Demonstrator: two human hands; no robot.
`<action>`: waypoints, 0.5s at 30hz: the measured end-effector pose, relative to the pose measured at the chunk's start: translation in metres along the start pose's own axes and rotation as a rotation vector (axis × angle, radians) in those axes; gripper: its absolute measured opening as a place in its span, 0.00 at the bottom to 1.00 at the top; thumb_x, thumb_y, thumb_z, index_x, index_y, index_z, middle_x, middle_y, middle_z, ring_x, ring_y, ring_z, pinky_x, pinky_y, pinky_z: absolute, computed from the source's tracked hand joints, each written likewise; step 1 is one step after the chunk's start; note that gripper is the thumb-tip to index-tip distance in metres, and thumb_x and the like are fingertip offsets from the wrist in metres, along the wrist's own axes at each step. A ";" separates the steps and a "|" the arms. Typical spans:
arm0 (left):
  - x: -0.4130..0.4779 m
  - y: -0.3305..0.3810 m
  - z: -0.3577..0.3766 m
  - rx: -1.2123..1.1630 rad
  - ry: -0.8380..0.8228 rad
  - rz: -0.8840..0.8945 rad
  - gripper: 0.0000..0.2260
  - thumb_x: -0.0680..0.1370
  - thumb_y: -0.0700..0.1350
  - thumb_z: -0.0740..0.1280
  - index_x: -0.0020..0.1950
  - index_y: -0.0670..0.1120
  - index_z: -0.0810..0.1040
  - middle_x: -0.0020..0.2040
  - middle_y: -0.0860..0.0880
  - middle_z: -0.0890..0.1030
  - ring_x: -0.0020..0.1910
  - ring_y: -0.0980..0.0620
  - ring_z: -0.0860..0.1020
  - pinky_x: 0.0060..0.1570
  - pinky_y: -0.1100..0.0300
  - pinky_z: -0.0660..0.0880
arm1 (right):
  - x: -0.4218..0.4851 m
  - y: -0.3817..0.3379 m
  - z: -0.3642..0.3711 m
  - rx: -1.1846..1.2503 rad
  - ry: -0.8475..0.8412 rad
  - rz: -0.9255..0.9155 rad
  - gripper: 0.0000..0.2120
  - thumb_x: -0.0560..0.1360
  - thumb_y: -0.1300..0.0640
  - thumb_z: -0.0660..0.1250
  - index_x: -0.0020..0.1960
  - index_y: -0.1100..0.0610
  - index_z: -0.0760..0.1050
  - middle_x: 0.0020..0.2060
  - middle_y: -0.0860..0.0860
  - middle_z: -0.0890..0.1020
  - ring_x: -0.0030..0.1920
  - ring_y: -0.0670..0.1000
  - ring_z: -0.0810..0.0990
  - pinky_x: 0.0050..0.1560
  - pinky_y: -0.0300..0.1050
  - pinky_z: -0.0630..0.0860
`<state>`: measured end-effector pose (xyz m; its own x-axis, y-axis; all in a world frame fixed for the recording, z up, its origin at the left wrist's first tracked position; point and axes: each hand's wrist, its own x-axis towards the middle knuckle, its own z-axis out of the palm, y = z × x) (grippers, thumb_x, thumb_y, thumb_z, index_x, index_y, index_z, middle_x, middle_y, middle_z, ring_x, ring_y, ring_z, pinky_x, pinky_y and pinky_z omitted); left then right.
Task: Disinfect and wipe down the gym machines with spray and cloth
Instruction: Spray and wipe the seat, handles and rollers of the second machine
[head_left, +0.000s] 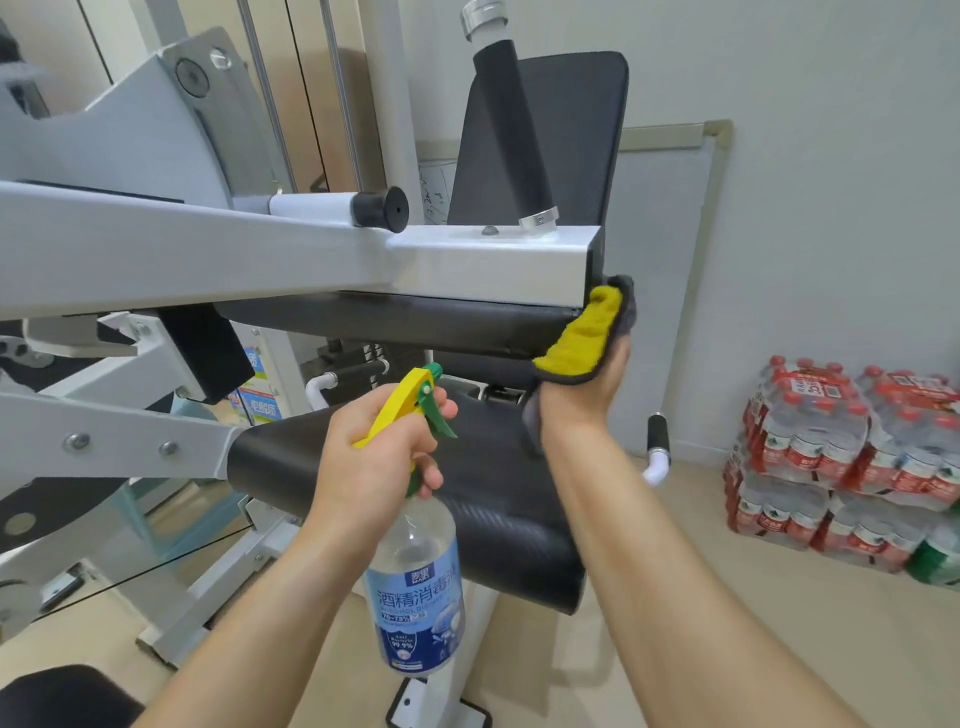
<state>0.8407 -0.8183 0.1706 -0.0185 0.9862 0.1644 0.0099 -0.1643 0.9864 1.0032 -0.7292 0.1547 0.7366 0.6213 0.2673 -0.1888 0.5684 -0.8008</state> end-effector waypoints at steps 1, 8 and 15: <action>0.001 -0.001 0.000 -0.007 0.004 -0.002 0.16 0.73 0.27 0.59 0.49 0.40 0.83 0.48 0.46 0.87 0.24 0.50 0.73 0.26 0.58 0.68 | -0.012 -0.002 0.003 -0.096 0.011 -0.140 0.19 0.85 0.55 0.56 0.74 0.56 0.64 0.70 0.49 0.71 0.66 0.41 0.73 0.65 0.30 0.68; 0.005 -0.001 -0.015 0.005 -0.003 0.019 0.16 0.73 0.26 0.58 0.50 0.38 0.82 0.48 0.44 0.86 0.23 0.49 0.72 0.27 0.58 0.67 | 0.003 0.050 -0.023 -0.925 -0.057 -1.213 0.33 0.79 0.63 0.64 0.77 0.60 0.50 0.73 0.62 0.57 0.73 0.71 0.61 0.76 0.61 0.60; 0.016 0.001 -0.024 0.016 -0.012 0.030 0.16 0.73 0.27 0.58 0.50 0.38 0.83 0.50 0.44 0.86 0.24 0.49 0.72 0.26 0.58 0.69 | 0.020 0.013 -0.038 -1.259 -0.405 -1.733 0.23 0.83 0.63 0.52 0.78 0.61 0.62 0.75 0.56 0.68 0.74 0.60 0.65 0.77 0.52 0.59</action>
<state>0.8161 -0.8030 0.1741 -0.0056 0.9810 0.1940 0.0263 -0.1938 0.9807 1.0400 -0.7304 0.1295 -0.5119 0.1669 0.8427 0.8589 0.0855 0.5049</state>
